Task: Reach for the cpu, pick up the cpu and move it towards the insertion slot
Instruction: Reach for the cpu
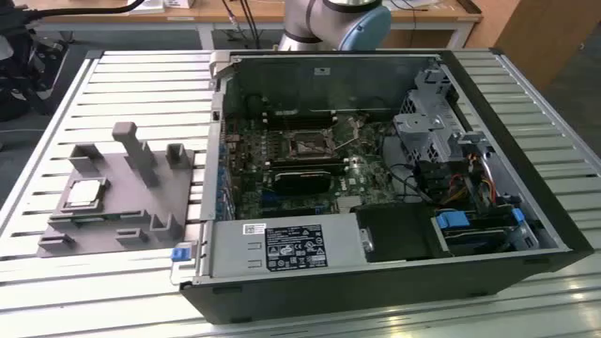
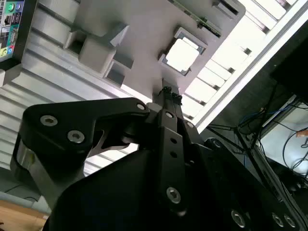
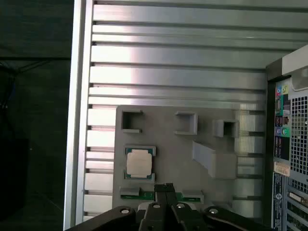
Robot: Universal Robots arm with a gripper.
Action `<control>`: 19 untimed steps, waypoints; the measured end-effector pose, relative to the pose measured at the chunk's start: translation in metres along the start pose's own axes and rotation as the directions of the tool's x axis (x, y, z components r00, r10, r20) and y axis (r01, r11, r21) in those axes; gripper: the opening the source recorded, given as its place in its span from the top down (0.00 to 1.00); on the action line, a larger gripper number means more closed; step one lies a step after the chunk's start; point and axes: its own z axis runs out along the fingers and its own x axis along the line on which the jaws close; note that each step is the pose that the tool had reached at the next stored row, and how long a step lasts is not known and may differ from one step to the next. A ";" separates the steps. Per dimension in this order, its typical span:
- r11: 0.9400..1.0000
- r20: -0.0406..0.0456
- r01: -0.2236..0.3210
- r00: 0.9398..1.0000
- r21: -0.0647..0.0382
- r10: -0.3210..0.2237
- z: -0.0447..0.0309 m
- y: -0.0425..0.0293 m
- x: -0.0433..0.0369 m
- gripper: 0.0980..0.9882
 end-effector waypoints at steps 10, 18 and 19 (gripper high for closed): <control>1.000 0.000 0.000 1.000 0.000 0.000 0.0003 -0.0001 0.0127 0.99; 1.000 0.000 0.000 1.000 0.000 0.000 0.0031 -0.0072 0.0218 0.99; 1.000 0.000 0.001 1.000 0.000 -0.001 0.0037 -0.0092 0.0220 0.99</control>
